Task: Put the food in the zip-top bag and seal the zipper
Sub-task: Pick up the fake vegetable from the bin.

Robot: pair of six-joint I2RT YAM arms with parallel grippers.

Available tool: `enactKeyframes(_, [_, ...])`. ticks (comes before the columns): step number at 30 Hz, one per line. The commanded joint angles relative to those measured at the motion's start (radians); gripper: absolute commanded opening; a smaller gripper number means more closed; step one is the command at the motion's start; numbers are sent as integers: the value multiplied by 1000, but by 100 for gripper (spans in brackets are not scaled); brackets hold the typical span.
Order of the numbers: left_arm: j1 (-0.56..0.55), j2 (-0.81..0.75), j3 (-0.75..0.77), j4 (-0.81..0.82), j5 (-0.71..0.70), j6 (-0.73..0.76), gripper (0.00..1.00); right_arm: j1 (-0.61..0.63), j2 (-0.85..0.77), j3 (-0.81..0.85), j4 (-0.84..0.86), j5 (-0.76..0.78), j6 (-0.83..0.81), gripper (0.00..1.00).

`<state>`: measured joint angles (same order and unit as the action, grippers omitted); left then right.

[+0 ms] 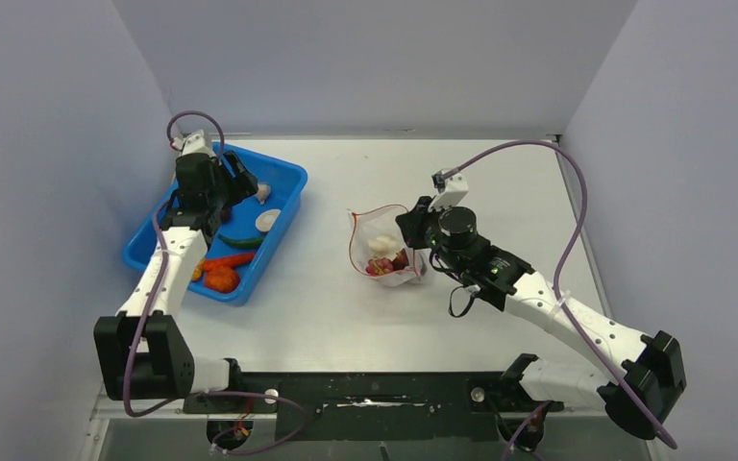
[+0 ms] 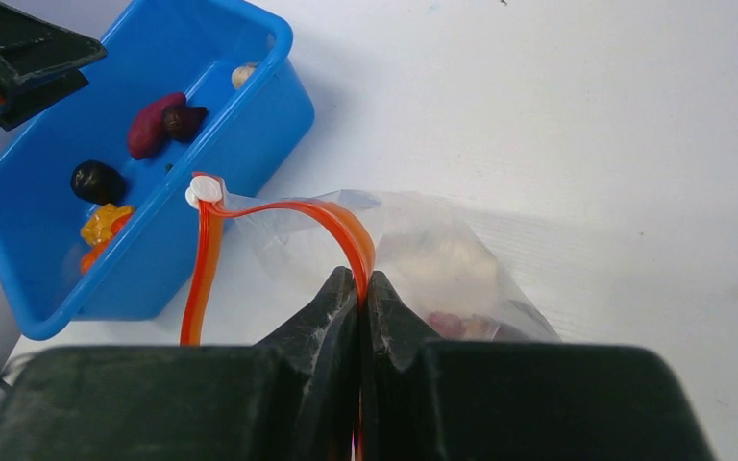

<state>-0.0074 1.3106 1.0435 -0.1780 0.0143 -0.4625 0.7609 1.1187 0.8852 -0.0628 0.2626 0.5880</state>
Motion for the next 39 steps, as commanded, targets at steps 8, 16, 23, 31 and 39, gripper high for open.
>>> enactKeyframes(8, [73,258,101,129,2,47,76,-22,-10,43,20,26,-2,0])
enactKeyframes(16, [92,416,142,242,24,54,66,-25,50,102,-24,44,-10,0])
enactKeyframes(23, [95,540,228,225,92,70,64,-27,119,185,-71,39,-17,0])
enactKeyframes(31, [93,652,309,214,169,27,63,-29,200,267,-59,-3,-8,0])
enactKeyframes(39, [93,703,315,236,192,18,59,-28,256,293,-34,-44,25,0])
